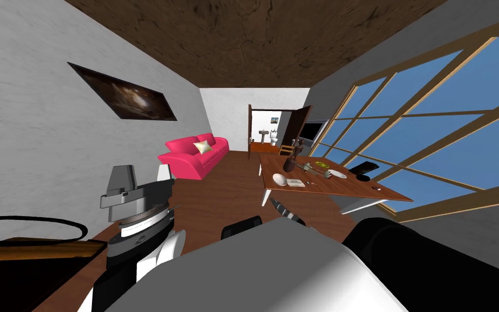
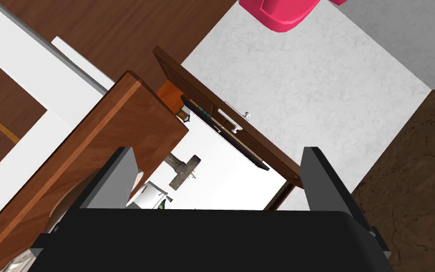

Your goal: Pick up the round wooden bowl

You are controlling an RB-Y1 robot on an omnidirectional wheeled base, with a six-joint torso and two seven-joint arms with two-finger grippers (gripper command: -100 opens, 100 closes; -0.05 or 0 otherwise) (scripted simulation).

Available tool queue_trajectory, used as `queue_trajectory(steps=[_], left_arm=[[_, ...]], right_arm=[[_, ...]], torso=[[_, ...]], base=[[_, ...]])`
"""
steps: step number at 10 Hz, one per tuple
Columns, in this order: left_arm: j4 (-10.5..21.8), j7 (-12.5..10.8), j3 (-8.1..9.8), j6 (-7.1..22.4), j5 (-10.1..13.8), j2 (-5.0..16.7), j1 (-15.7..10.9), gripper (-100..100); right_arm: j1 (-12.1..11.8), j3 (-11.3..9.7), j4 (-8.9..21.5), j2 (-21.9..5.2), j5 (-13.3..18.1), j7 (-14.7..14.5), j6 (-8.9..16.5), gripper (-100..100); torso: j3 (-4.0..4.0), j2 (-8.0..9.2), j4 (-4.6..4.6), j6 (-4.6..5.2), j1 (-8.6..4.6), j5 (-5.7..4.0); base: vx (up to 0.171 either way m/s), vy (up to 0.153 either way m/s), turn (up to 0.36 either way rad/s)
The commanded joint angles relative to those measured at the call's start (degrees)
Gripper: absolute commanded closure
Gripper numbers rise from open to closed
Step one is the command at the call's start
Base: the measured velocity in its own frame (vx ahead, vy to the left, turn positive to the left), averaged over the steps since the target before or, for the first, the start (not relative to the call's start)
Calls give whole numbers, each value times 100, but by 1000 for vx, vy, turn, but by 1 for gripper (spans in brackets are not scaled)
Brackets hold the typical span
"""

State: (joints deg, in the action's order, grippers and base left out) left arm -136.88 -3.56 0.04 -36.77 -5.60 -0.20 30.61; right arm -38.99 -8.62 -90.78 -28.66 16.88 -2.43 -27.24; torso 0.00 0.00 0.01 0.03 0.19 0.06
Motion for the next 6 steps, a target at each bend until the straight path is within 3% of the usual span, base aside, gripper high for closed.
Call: queue_trajectory(steps=[1,2,5,6], left_arm=[[0,0,0,0,0,0,0,0],[0,0,0,0,0,0,0,0],[0,0,0,0,0,0,0,0],[0,0,0,0,0,0,-1,0]], right_arm=[[52,-33,266,20,47,-37,0,-100],[52,-33,266,20,47,-37,0,-100],[19,-177,868,-344,392,-161,-25,-100],[19,-177,1010,-344,392,-161,-25,-100]], torso=[[0,0,0,0,0,0],[0,0,0,0,-9,-3],[-2,-3,-1,0,-12,-3],[-3,-6,-1,-5,-4,-2]], base=[[7,28,-38],[3,2,-10],[17,43,209],[26,50,99]])
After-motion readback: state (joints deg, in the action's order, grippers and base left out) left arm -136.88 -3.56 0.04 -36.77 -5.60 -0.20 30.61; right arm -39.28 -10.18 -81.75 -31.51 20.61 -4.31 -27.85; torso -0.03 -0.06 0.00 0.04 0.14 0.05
